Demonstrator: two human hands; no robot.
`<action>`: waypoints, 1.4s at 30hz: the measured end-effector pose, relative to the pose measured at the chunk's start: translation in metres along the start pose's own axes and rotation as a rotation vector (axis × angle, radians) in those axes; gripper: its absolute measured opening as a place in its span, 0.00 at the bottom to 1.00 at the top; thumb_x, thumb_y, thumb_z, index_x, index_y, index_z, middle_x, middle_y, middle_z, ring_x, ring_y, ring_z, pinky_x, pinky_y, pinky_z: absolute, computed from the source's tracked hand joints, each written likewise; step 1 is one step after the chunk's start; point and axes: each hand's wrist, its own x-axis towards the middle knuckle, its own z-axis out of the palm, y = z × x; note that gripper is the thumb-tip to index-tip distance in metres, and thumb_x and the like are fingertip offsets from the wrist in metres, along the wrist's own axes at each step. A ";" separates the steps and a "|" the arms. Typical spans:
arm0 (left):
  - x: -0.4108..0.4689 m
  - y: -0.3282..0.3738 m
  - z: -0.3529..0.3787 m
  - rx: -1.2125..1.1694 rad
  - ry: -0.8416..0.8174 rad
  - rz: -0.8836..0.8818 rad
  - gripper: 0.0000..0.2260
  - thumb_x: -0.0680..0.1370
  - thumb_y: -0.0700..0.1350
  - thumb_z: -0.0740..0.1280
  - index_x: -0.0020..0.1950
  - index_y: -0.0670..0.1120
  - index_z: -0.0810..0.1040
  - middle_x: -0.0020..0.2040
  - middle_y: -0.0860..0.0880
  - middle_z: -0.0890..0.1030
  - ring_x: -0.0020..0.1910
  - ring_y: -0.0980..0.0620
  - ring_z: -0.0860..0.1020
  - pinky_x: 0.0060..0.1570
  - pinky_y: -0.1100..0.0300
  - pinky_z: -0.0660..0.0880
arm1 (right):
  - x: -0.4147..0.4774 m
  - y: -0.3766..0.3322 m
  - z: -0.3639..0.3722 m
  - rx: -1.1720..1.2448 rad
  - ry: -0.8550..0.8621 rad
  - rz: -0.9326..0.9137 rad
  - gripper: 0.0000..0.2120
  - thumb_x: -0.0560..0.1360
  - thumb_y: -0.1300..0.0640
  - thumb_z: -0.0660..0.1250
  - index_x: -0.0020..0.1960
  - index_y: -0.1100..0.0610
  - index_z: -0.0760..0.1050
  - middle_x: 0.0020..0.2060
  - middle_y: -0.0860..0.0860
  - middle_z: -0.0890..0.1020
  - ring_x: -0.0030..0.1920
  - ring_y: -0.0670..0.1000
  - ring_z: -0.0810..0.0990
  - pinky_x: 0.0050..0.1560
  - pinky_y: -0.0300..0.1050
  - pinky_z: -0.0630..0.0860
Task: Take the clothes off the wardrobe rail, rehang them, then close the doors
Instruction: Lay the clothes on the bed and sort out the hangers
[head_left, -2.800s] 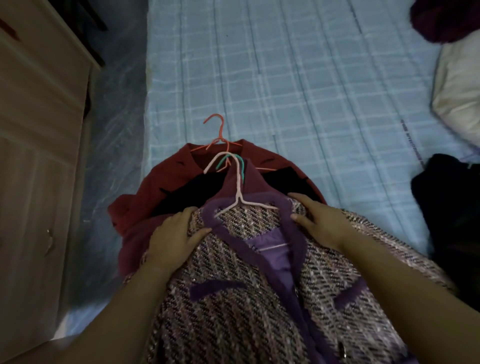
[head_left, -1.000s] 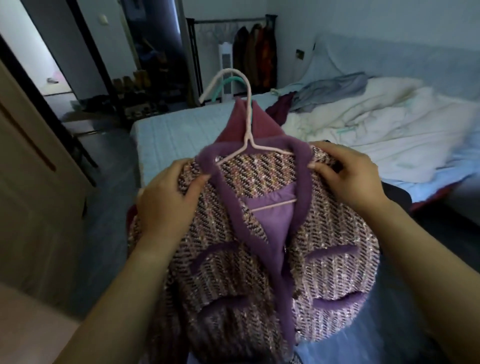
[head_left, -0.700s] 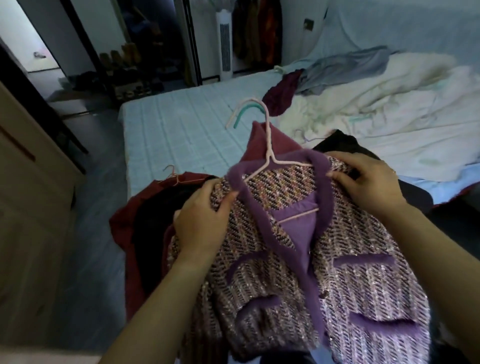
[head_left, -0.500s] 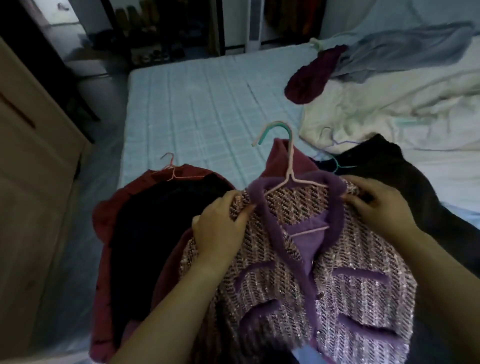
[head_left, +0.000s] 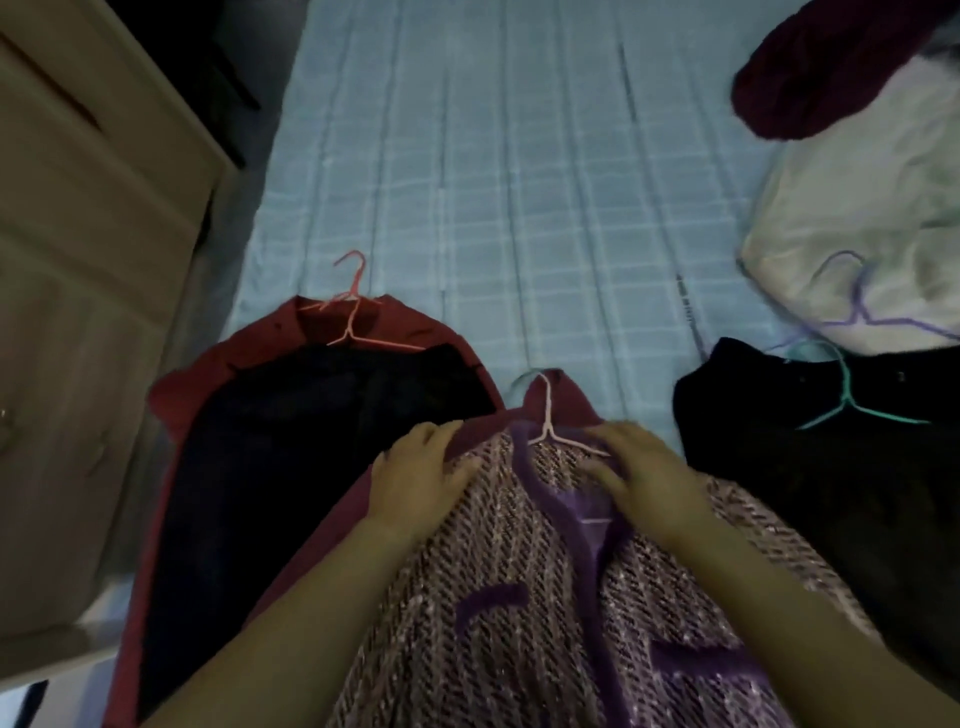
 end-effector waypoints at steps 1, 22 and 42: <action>0.004 -0.008 0.000 -0.027 -0.006 -0.014 0.29 0.75 0.68 0.52 0.72 0.57 0.62 0.68 0.51 0.69 0.65 0.49 0.69 0.63 0.43 0.67 | 0.010 -0.009 0.012 0.009 -0.021 -0.047 0.21 0.74 0.43 0.60 0.60 0.54 0.76 0.54 0.52 0.79 0.53 0.54 0.78 0.54 0.43 0.72; 0.147 -0.265 -0.065 0.162 0.099 -0.147 0.26 0.78 0.60 0.51 0.70 0.47 0.68 0.64 0.41 0.75 0.64 0.41 0.70 0.63 0.44 0.67 | 0.199 -0.104 0.154 -0.012 -0.074 0.265 0.34 0.73 0.39 0.64 0.74 0.47 0.57 0.72 0.58 0.59 0.70 0.59 0.62 0.65 0.58 0.67; -0.079 -0.174 -0.203 -0.094 0.608 -0.120 0.17 0.74 0.57 0.64 0.59 0.51 0.78 0.55 0.49 0.82 0.52 0.45 0.80 0.50 0.56 0.73 | 0.106 -0.213 0.022 0.388 0.270 -0.051 0.03 0.73 0.60 0.69 0.46 0.55 0.77 0.40 0.46 0.80 0.43 0.44 0.77 0.43 0.31 0.66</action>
